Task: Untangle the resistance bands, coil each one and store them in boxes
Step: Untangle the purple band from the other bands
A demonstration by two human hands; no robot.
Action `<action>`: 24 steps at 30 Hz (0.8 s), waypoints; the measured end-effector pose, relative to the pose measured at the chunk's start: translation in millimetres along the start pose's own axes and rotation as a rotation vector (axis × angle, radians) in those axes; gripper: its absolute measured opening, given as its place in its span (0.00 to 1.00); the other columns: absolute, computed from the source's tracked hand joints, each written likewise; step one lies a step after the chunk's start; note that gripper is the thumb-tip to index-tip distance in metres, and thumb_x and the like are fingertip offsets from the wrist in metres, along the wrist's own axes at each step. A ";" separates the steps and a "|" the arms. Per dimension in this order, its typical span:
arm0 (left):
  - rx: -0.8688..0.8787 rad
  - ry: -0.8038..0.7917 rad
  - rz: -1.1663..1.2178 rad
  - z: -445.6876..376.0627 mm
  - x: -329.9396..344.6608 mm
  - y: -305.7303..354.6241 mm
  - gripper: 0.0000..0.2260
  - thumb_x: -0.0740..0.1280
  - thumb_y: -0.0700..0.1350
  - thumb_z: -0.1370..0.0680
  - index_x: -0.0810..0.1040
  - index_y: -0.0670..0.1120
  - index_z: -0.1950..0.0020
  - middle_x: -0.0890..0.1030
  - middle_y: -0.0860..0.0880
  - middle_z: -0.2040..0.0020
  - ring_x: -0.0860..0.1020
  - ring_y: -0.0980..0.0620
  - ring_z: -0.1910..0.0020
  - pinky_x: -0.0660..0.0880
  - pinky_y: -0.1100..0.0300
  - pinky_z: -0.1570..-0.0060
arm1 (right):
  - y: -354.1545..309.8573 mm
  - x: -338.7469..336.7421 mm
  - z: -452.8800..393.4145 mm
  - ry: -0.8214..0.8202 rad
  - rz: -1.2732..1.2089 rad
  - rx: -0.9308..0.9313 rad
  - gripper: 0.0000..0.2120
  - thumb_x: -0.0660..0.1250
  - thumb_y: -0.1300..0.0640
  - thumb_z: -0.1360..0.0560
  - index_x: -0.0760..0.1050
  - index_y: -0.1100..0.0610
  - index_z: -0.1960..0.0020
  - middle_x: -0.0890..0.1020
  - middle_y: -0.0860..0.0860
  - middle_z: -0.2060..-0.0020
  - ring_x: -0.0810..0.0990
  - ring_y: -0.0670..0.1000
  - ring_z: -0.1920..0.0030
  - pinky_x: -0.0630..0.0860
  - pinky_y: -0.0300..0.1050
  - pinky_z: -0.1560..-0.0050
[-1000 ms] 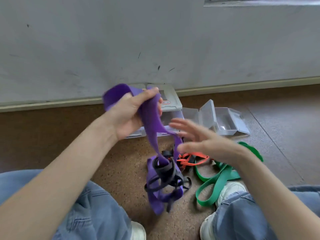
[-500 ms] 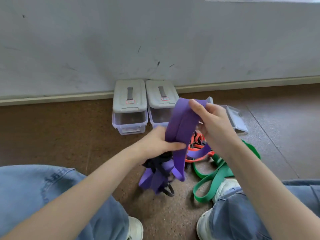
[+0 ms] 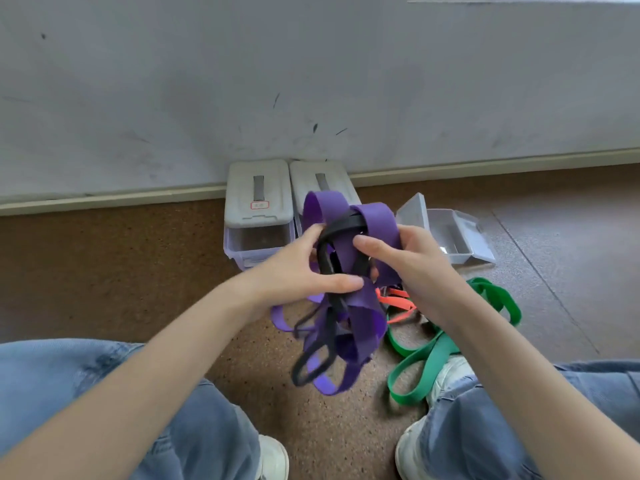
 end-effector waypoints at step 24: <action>0.029 0.339 -0.398 -8.8 -32.9 10.0 0.04 0.67 0.47 0.28 0.75 0.52 0.62 0.76 0.51 0.69 0.71 0.53 0.69 0.64 0.59 0.69 | -5.5 21.0 -2.3 -0.104 0.835 -0.210 0.12 0.71 0.48 0.31 0.74 0.53 0.52 0.76 0.44 0.66 0.74 0.42 0.69 0.71 0.37 0.64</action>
Point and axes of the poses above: each hand's wrist, its own z-axis away from the middle knuckle, its own x-axis out of the palm, y = z × x, the point moved 6 cm from there along -z, towards the middle knuckle
